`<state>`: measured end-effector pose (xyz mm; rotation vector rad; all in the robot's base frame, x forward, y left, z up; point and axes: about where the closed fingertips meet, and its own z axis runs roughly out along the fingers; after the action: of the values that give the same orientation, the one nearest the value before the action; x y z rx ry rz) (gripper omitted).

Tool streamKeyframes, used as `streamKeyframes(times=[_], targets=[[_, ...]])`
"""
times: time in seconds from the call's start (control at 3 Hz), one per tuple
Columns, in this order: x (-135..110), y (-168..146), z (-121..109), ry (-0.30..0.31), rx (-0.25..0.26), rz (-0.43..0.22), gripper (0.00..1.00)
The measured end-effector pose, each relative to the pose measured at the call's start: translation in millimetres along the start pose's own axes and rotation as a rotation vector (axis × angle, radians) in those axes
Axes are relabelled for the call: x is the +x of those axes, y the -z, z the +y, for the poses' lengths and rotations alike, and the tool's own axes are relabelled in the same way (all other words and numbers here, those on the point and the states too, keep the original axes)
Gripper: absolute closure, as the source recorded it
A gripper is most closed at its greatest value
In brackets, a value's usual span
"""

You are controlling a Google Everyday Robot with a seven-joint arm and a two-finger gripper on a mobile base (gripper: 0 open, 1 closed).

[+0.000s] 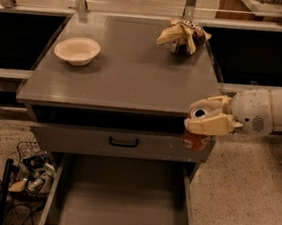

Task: Pick coke can from middle drawer and place on counter

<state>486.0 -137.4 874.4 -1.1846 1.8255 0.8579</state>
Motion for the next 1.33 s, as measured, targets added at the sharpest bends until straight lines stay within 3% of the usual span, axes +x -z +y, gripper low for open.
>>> streamKeyframes(times=[0.33, 0.67, 1.0, 1.33], targets=[[0, 0, 0, 0.0, 0.0, 0.0, 1.0], [-19, 9, -10, 0.027, 0.029, -0.022, 1.0], [-53, 19, -25, 0.066, 0.059, -0.039, 1.0], [-54, 16, -30, 0.059, 0.053, -0.038, 1.0]])
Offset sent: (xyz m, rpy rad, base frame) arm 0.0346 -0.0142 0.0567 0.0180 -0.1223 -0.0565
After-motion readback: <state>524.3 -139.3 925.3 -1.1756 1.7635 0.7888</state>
